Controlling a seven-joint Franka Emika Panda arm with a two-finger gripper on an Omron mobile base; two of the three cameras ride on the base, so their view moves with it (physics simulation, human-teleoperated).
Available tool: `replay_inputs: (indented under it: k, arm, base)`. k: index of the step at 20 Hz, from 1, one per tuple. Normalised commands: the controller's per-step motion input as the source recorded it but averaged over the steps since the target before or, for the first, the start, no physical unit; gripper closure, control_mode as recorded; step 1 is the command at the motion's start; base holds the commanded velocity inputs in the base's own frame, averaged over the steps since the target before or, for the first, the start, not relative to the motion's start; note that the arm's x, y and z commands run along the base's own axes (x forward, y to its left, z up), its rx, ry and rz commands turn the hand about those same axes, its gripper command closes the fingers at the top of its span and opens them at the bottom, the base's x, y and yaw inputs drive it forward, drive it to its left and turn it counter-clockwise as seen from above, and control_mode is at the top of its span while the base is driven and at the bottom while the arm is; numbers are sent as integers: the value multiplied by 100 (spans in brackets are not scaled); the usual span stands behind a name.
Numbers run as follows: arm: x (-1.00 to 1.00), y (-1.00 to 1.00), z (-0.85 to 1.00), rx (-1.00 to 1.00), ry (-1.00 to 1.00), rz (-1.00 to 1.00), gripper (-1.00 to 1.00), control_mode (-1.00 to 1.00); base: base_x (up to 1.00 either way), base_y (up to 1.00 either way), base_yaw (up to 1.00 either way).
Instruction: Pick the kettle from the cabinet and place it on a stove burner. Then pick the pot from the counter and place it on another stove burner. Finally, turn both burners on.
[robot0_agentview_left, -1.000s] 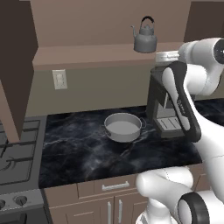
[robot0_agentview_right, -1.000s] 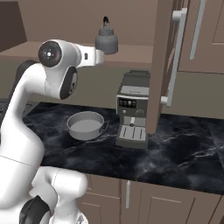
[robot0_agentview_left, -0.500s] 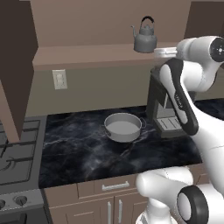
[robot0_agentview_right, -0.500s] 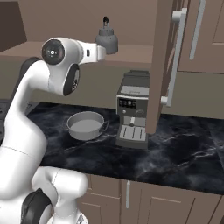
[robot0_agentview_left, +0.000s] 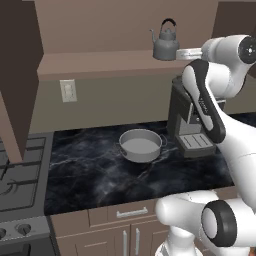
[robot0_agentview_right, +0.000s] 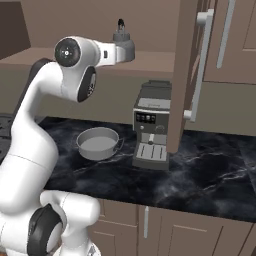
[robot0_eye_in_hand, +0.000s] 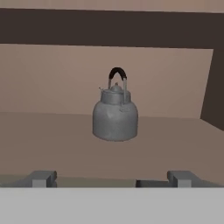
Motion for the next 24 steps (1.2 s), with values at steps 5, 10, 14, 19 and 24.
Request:
replay_inputs:
  k: [5,10,14,19,24]
  arm:
    - [10,-6,5,0,-5,0,-100,-100]
    - [17,-8,6,0,-6,0,-100,-100]
    - [19,-3,10,0,-1,0,-100,-100]
    - [21,0,12,0,0,0,-100,-100]
    - [12,0,9,0,0,0,-100,-100]
  base:
    - [0,0,0]
    - [0,0,0]
    - [0,0,0]
    - [0,0,0]
    - [0,0,0]
